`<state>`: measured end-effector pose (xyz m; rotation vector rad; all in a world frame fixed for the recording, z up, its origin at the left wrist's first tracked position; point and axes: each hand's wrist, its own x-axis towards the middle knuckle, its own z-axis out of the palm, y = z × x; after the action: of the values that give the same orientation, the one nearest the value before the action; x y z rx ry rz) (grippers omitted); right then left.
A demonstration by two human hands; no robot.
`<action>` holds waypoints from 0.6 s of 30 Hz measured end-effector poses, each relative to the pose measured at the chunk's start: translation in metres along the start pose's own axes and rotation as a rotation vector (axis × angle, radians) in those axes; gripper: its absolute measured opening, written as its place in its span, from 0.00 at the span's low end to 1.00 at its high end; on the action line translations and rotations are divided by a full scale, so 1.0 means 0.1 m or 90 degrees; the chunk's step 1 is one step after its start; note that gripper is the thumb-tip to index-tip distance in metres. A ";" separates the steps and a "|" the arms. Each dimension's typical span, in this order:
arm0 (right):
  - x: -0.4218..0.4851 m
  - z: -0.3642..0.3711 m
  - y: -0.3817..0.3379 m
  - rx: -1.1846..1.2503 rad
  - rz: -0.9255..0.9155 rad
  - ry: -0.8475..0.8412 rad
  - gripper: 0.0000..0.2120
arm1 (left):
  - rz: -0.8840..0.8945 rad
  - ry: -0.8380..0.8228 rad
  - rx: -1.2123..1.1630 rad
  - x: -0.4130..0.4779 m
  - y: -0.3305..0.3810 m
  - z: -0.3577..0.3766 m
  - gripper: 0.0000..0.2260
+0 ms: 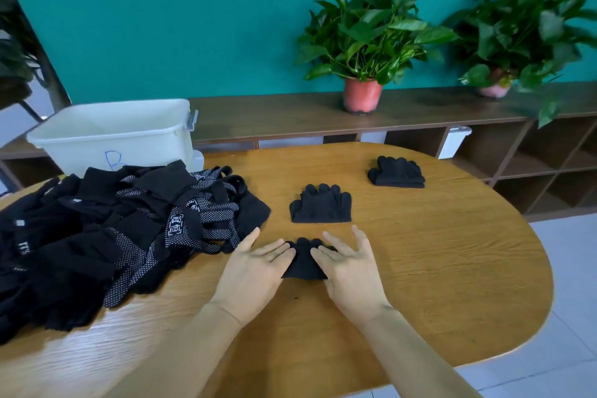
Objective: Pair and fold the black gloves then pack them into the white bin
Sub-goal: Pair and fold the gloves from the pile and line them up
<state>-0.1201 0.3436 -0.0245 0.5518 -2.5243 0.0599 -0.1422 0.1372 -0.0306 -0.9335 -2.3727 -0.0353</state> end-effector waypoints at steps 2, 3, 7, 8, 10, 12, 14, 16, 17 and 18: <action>0.13 -0.09 0.11 0.002 0.007 -0.012 0.21 | 0.000 0.026 -0.001 0.20 -0.05 -0.08 0.24; 0.20 -0.14 0.17 0.007 0.012 -0.017 0.20 | 0.002 0.036 -0.001 0.30 -0.08 -0.12 0.23; 0.53 -0.35 0.45 0.014 0.041 -0.075 0.17 | 0.019 0.063 0.011 0.76 -0.20 -0.22 0.20; 0.61 -0.42 0.51 0.011 0.047 -0.089 0.17 | 0.021 0.062 0.014 0.87 -0.23 -0.23 0.19; 0.79 -0.50 0.63 -0.006 0.054 -0.122 0.17 | 0.023 0.063 0.009 1.07 -0.31 -0.22 0.18; 0.95 -0.53 0.74 -0.018 0.055 -0.144 0.18 | 0.016 0.057 -0.004 1.24 -0.40 -0.18 0.18; 1.10 -0.48 0.85 -0.021 0.058 -0.142 0.18 | 0.005 0.039 -0.014 1.41 -0.49 -0.11 0.17; 1.25 -0.42 0.94 -0.021 0.066 -0.150 0.17 | -0.007 0.006 -0.024 1.56 -0.59 -0.03 0.15; 1.32 -0.38 0.99 -0.025 0.067 -0.157 0.17 | -0.016 -0.018 -0.025 1.64 -0.63 0.01 0.14; 1.39 -0.33 1.05 -0.036 0.068 -0.162 0.17 | -0.026 -0.037 -0.026 1.70 -0.67 0.06 0.13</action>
<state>-0.2516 0.3926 0.0840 0.4240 -2.7920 -0.0455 -0.2874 0.1927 0.0665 -0.9161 -2.4529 -0.0749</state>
